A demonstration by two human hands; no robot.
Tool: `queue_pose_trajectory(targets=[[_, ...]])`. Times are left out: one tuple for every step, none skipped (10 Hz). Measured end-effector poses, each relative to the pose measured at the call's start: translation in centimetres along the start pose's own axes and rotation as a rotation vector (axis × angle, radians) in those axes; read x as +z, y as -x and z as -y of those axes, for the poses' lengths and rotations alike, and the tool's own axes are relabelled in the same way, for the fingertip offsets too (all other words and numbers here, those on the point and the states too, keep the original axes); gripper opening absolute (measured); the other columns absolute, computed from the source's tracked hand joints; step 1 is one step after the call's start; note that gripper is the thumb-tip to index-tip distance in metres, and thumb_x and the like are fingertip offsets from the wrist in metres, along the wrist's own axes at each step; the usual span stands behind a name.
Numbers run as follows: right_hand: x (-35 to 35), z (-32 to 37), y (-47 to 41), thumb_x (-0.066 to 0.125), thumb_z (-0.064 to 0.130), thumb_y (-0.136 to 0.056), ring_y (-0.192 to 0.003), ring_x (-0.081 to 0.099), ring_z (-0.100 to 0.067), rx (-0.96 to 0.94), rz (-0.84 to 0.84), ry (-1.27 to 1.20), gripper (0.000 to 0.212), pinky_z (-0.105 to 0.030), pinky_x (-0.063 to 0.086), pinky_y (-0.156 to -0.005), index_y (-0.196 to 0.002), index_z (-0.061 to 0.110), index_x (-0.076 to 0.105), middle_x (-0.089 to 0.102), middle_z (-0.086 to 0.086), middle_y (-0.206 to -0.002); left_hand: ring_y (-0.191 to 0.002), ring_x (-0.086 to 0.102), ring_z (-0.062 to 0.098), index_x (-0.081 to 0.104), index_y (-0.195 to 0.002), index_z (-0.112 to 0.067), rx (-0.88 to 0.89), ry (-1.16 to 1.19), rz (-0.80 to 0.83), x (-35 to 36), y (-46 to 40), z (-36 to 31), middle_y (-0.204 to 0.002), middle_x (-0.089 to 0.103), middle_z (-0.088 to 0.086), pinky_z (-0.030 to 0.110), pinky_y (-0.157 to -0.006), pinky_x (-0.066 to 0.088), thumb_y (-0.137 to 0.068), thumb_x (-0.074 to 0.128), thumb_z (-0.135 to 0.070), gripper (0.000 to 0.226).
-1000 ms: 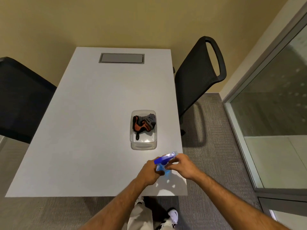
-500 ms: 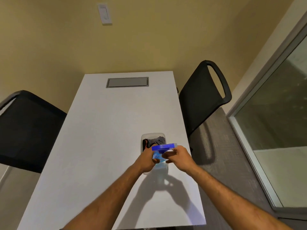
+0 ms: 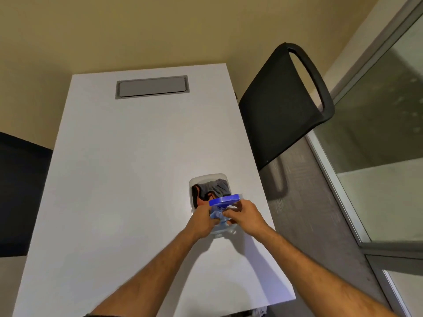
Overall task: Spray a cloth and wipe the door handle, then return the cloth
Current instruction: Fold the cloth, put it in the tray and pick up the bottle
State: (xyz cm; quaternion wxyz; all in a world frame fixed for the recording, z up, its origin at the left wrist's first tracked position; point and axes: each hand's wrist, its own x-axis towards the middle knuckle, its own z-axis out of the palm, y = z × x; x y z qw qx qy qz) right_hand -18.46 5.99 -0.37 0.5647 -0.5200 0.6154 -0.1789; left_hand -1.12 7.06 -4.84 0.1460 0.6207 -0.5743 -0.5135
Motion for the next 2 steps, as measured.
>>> queue_pose_trajectory(targets=[[-0.11, 0.07, -0.34, 0.073, 0.017, -0.087, -0.089, 0.072, -0.013, -0.009, -0.008, -0.020, 0.026, -0.022, 0.061, -0.074, -0.110, 0.029, 0.067, 0.072, 0.006, -0.099, -0.101, 0.063, 0.016, 0.061, -0.129, -0.016, 0.025, 0.010, 0.005, -0.18, -0.56, 0.20, -0.111, 0.067, -0.001, 0.026, -0.088, 0.049, -0.087, 0.072, -0.010, 0.044], [-0.21, 0.17, -0.23, 0.073, 0.015, -0.088, -0.089, 0.073, -0.015, -0.001, 0.027, -0.050, 0.028, -0.027, 0.062, -0.077, -0.106, 0.036, 0.066, 0.073, 0.009, -0.100, -0.104, 0.062, 0.011, 0.060, -0.131, -0.020, 0.060, 0.001, 0.061, -0.30, -0.72, 0.25, -0.115, 0.065, -0.006, 0.022, -0.089, 0.049, -0.087, 0.074, -0.010, 0.047]])
